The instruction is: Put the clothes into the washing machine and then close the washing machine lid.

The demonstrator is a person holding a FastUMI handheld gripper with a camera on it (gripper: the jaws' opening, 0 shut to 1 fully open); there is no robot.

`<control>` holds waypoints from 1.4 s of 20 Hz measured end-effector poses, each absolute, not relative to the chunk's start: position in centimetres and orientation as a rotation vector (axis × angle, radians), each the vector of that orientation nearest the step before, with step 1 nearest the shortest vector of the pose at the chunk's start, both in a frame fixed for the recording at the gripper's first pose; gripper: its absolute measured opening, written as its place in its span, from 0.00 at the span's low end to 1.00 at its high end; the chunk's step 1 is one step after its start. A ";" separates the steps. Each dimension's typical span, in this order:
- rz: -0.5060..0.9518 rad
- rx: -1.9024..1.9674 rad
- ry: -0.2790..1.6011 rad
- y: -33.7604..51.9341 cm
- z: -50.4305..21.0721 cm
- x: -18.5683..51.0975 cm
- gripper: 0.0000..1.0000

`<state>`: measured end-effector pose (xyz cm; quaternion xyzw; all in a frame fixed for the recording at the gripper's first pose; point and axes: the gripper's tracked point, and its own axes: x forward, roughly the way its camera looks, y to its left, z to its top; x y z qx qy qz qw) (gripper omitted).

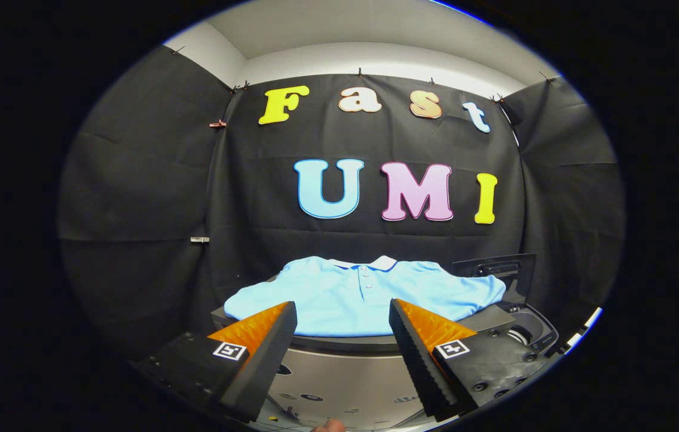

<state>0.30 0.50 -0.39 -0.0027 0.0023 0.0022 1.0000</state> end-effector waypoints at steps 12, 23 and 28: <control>-0.025 0.022 0.072 -0.5 -0.7 2.9 0.98; -0.070 0.090 0.248 -3.3 2.1 15.1 0.98; -0.069 0.090 0.439 -4.1 -1.1 20.1 1.00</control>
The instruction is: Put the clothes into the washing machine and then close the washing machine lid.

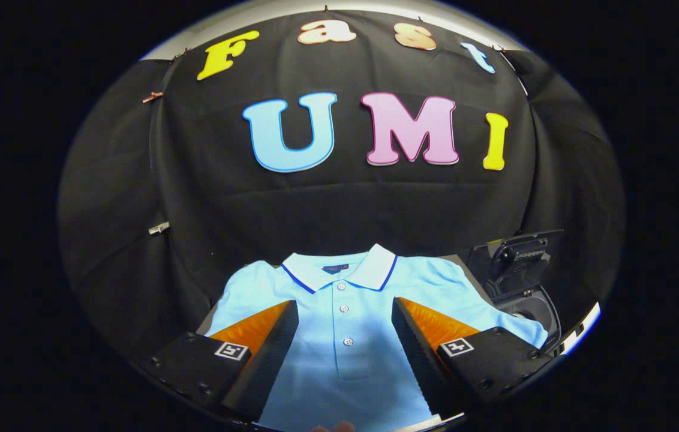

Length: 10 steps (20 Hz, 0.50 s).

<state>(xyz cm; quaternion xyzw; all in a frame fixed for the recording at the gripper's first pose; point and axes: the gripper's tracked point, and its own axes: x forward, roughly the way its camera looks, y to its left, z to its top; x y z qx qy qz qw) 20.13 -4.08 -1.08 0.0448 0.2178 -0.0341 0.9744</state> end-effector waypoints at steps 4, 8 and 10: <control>-0.058 0.088 0.608 -4.5 -4.2 21.7 1.00; -0.047 0.124 0.708 -4.3 -6.3 22.6 1.00; -0.052 0.097 0.743 -4.7 -6.6 22.7 1.00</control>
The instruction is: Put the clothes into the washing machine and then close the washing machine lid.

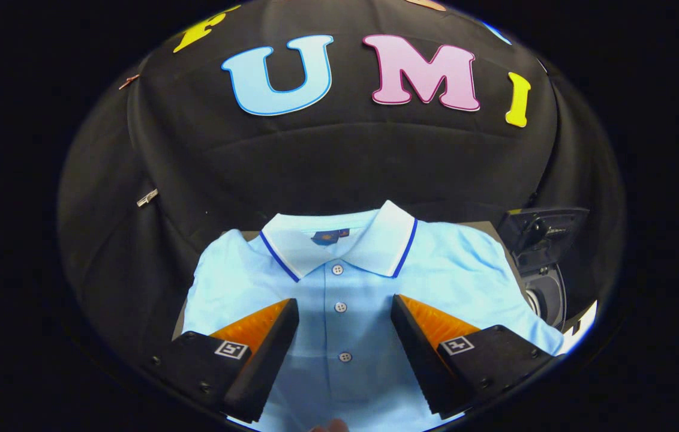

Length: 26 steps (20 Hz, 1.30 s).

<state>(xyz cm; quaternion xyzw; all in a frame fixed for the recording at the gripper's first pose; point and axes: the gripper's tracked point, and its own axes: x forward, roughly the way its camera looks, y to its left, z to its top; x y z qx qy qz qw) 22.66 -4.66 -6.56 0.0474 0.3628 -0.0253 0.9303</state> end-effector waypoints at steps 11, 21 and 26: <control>-0.139 0.044 1.038 -5.0 -7.1 22.8 0.93; -0.128 0.013 1.010 -4.7 -7.1 23.1 0.24; -0.148 -0.013 0.983 -4.8 -7.1 22.7 0.24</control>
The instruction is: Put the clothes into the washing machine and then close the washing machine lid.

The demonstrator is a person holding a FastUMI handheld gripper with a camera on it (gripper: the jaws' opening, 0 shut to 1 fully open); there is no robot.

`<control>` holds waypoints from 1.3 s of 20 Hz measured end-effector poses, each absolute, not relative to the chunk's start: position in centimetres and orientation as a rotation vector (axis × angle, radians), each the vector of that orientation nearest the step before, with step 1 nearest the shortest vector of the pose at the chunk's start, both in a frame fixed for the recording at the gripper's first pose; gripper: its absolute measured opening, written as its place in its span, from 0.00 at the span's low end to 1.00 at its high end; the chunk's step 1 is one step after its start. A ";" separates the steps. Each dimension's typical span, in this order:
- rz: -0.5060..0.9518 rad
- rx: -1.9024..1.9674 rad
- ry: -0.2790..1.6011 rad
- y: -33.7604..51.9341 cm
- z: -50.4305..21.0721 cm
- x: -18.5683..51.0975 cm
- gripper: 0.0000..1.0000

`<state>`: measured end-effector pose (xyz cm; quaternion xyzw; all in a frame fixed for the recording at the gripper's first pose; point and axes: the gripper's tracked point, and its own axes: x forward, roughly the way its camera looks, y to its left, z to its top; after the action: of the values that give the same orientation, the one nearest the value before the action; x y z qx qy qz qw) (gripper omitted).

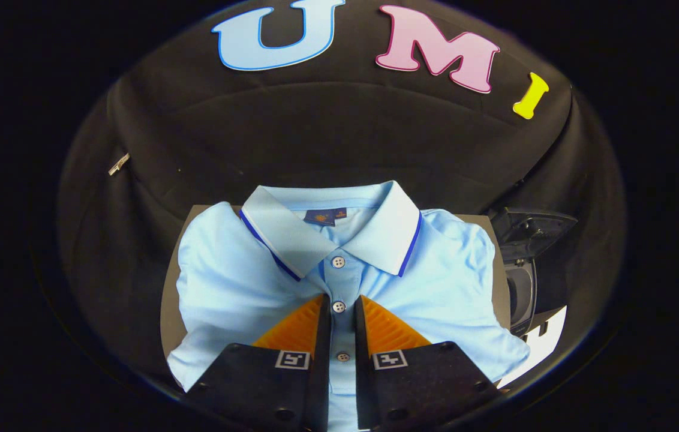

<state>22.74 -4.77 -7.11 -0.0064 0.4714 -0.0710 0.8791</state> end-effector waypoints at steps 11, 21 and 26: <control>-0.059 0.019 0.741 -4.4 -6.4 22.6 0.05; -0.056 -0.070 0.461 -4.4 -0.7 20.5 0.05; -0.107 -0.183 0.325 -4.8 2.5 19.1 0.05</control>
<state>19.10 -4.84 2.48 -0.0908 0.1614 -0.0532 0.9813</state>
